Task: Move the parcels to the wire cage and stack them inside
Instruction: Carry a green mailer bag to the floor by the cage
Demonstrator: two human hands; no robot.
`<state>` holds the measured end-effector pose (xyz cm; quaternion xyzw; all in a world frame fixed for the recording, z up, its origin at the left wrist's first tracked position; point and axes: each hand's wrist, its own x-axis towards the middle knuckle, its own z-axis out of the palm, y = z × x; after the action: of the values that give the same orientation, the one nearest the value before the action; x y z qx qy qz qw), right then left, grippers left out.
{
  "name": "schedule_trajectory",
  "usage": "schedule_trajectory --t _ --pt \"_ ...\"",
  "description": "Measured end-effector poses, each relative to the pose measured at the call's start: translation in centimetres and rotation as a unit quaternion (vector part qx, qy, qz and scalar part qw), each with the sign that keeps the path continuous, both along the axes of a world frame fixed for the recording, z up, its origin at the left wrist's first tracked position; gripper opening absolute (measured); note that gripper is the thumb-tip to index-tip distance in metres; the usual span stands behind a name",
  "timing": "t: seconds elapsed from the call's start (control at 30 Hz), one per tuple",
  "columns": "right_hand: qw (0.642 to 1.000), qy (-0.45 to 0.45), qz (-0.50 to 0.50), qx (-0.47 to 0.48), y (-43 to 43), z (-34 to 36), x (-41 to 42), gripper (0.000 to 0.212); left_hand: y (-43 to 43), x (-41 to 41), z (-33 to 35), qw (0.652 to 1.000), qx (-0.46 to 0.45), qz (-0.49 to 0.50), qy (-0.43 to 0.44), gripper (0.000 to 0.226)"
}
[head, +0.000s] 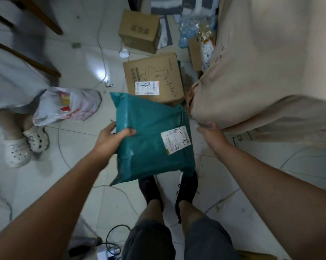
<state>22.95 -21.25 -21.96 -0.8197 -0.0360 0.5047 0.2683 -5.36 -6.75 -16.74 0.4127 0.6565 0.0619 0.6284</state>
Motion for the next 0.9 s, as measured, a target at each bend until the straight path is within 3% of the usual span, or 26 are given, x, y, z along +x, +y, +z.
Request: schedule_trajectory --t 0.13,0.2,0.27,0.37,0.43,0.53,0.9 --pt "0.982 0.183 0.039 0.018 2.3 6.5 -1.3 0.077 2.7 -7.8 6.8 0.991 -0.088 0.053 -0.088 0.066" --pt "0.942 0.323 0.034 0.085 3.5 9.6 -2.9 0.071 3.2 -10.3 9.5 0.979 -0.134 0.093 -0.122 0.064" --pt "0.915 0.377 0.012 0.142 5.0 12.2 -4.8 0.074 3.4 -12.0 11.4 0.971 -0.137 0.133 -0.147 0.050" --pt "0.915 0.365 -0.001 0.174 7.2 15.4 -7.3 0.066 3.0 -12.8 13.7 0.960 -0.130 0.167 -0.183 0.037" --pt "0.917 0.355 0.010 0.179 8.0 16.9 -8.2 0.059 2.8 -12.8 15.0 0.955 -0.132 0.174 -0.199 0.042" --pt "0.924 0.331 0.009 0.192 8.5 18.8 -8.6 0.063 2.7 -12.8 16.4 0.955 -0.135 0.163 -0.208 0.053" --pt "0.917 0.322 0.013 0.234 9.5 28.2 -8.2 0.065 4.7 -13.9 23.8 0.958 -0.120 0.113 -0.233 0.030"
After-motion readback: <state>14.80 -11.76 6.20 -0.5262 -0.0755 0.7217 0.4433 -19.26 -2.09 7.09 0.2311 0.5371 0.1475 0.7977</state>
